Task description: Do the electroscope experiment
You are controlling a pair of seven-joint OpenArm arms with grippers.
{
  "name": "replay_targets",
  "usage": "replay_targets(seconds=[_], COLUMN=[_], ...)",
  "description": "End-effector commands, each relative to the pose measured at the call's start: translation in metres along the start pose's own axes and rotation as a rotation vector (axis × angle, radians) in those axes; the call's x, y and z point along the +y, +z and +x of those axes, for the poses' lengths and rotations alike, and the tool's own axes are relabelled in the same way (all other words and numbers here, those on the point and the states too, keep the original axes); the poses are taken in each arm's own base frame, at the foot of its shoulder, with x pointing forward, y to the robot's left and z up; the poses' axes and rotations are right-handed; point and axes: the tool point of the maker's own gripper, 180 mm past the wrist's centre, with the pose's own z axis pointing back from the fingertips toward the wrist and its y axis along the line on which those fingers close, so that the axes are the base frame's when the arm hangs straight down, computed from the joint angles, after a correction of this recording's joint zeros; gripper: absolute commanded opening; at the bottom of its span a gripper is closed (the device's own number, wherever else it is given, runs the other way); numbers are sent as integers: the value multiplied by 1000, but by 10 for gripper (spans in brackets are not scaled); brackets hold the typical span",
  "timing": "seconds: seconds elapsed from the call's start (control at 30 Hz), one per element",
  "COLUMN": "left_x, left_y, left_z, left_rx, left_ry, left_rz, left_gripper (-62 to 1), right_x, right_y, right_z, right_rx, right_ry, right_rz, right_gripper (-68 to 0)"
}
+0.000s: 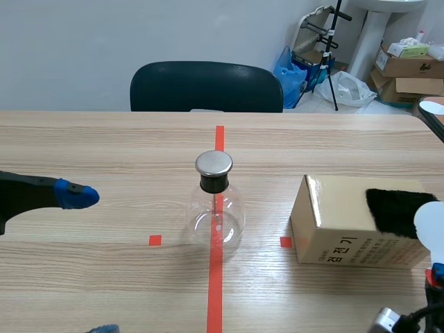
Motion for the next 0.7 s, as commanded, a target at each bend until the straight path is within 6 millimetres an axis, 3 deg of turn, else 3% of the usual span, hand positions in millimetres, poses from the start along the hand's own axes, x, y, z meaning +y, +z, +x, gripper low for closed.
replay_targets(seconds=[0.0,0.07,0.2,0.37,0.67], left_x=[2,2,2,2,2], left_y=[0,0,0,0,0], left_z=[6,6,6,6,6], left_rx=[-28,-28,-28,-28,-28], left_ry=[5,5,5,5,5], left_rz=[9,9,9,9,9], left_gripper=[14,14,14,14,14], right_x=[-5,-5,-6,-5,-10], right_y=[-1,-1,-2,-2,-2], right_z=[16,17,-2,8,8], right_rx=[-93,-95,6,-47,-47], right_ry=[16,16,13,19,28], right_rz=[-20,-22,-22,-20,-46], right_gripper=[-665,-665,-665,-665,-665])
